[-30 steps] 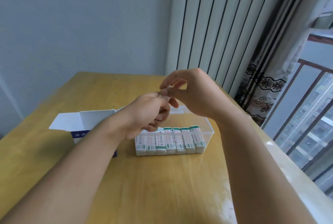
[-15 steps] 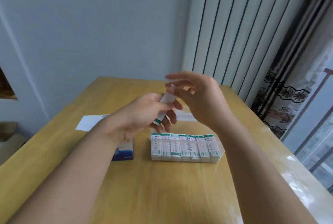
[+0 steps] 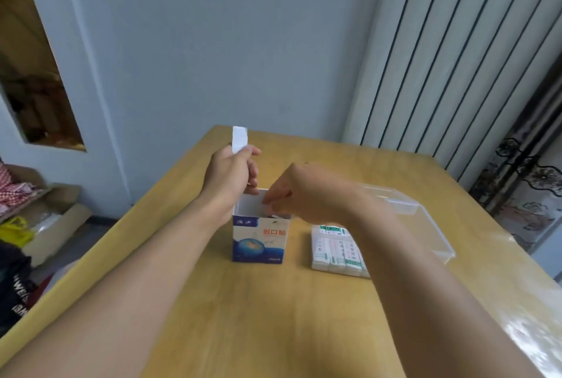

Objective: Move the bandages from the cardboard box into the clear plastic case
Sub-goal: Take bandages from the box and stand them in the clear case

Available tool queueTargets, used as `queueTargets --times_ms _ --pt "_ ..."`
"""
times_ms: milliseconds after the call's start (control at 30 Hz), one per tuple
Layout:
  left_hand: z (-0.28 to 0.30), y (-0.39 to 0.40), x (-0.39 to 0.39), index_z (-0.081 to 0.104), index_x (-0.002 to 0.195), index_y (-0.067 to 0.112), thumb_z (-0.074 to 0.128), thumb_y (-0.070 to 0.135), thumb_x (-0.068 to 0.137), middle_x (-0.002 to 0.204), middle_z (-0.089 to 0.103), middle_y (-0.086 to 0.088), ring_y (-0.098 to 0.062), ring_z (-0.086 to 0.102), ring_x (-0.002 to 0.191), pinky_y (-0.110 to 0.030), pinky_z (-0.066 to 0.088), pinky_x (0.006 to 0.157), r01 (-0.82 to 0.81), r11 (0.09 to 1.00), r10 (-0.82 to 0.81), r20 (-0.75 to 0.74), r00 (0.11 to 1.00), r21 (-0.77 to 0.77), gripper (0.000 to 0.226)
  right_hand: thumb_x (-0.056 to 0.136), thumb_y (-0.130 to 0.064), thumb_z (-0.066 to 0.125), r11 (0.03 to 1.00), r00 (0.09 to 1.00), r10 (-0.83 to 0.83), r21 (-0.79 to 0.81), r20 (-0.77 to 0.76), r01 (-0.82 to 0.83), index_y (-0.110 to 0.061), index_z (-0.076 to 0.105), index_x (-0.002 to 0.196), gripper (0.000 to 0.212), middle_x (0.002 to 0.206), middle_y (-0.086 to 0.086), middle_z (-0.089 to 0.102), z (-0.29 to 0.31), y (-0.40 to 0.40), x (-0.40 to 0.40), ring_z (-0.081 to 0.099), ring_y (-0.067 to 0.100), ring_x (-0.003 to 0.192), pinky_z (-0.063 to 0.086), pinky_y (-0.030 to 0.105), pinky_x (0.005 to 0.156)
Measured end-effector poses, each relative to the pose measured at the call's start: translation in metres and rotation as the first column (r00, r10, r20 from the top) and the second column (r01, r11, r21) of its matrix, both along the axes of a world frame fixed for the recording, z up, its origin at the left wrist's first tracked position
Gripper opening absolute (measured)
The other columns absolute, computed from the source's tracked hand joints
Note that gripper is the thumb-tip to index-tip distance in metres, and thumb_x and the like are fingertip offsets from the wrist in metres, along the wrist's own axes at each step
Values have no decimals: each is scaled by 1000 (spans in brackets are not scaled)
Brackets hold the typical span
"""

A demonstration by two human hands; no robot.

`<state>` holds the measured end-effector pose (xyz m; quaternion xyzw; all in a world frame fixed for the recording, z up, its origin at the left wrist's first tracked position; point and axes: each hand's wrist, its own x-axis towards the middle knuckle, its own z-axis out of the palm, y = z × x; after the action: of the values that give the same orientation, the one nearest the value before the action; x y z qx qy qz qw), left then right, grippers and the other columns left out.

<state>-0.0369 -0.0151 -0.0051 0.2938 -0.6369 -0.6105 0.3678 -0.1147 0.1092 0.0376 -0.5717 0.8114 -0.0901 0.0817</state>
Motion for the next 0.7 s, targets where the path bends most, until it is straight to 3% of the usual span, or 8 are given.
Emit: queueTargets --times_ms 100,167,267,333,400,533,600,700 --pt "-2 -3 0 65 98 14 44 17 104 63 53 -1 -14 50 54 -26 46 47 1 1000 -1 -8 1000 6 22 100 -52 52 966 999 -10 260 34 1 -25 71 124 40 116 -1 73 14 -9 5 66 19 101 53 33 78" --pt "-4 -5 0 64 99 13 43 16 104 64 52 -2 -14 49 53 -26 45 47 -8 1000 8 -24 1000 23 22 99 -59 46 904 996 43 428 -74 -7 -23 66 128 50 117 1 71 10 -17 12 64 20 101 47 29 74" --pt "-5 -4 -2 63 95 15 42 16 103 63 48 0 -14 43 50 -26 40 45 -19 1000 19 -25 1000 2 22 101 -59 43 836 980 116 548 -161 -9 -14 63 126 55 119 8 67 -10 -27 19 62 26 104 42 31 71" --pt "-5 -3 -3 63 96 15 42 17 103 64 47 0 -15 41 51 -26 37 46 -31 999 31 -18 999 -20 22 103 -49 47 839 980 124 544 -157 -19 -13 58 133 48 122 7 65 -15 -27 18 61 27 109 43 34 79" --pt "-6 -2 -3 63 95 17 41 18 103 65 48 0 -15 41 51 -28 36 48 -50 997 50 -11 999 -52 23 101 -40 57 874 982 137 482 -127 -59 -17 58 135 41 117 2 66 -11 -24 15 60 24 102 44 32 77" --pt "-8 0 -4 61 90 22 40 20 105 64 50 0 -14 45 52 -28 35 52 -110 980 111 -1 994 -164 26 87 -40 76 956 990 120 277 -72 -96 -23 70 121 39 106 -2 74 -5 -19 11 66 19 89 51 29 70" --pt "-9 1 -5 60 89 22 40 20 104 65 51 0 -15 47 55 -30 36 54 -123 971 125 -1 992 -205 26 83 -38 80 964 993 117 240 0 -114 -26 73 116 35 99 -6 76 -5 -14 7 68 18 80 52 26 66" --pt "-10 2 -7 59 85 25 40 19 103 68 54 0 -19 50 62 -33 38 59 -133 956 141 14 990 -260 27 89 -24 75 966 987 103 223 126 -129 -25 73 118 29 101 -4 78 0 -6 -1 73 16 75 59 29 71"
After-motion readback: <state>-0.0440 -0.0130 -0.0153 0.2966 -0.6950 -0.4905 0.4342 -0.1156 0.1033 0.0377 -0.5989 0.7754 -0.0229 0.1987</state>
